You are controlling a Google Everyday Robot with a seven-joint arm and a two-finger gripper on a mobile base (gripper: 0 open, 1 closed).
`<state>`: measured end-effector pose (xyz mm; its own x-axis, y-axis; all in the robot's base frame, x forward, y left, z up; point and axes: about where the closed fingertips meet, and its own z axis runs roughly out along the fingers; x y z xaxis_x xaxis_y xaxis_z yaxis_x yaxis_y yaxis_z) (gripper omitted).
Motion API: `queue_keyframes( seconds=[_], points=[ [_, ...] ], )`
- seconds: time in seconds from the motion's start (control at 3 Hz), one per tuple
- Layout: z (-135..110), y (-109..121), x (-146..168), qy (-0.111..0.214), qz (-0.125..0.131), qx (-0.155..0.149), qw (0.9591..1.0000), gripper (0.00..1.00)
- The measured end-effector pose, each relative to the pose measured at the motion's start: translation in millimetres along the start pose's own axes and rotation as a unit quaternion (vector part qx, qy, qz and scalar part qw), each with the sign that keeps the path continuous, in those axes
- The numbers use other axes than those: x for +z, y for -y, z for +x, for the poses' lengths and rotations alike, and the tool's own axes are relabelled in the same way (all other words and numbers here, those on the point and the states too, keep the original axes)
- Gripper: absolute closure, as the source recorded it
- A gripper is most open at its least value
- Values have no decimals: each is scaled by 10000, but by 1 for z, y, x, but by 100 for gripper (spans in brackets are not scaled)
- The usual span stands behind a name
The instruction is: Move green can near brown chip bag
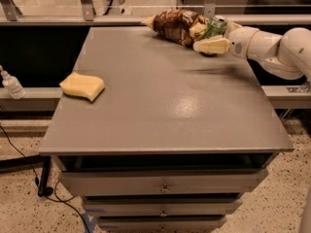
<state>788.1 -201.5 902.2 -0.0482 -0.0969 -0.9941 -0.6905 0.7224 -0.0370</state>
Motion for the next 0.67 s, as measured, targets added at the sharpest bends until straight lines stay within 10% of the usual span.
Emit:
queue_keyframes(
  seconds=[0.67],
  points=[
    [-9,-3,-60,186,198,78,9996,0]
  ],
)
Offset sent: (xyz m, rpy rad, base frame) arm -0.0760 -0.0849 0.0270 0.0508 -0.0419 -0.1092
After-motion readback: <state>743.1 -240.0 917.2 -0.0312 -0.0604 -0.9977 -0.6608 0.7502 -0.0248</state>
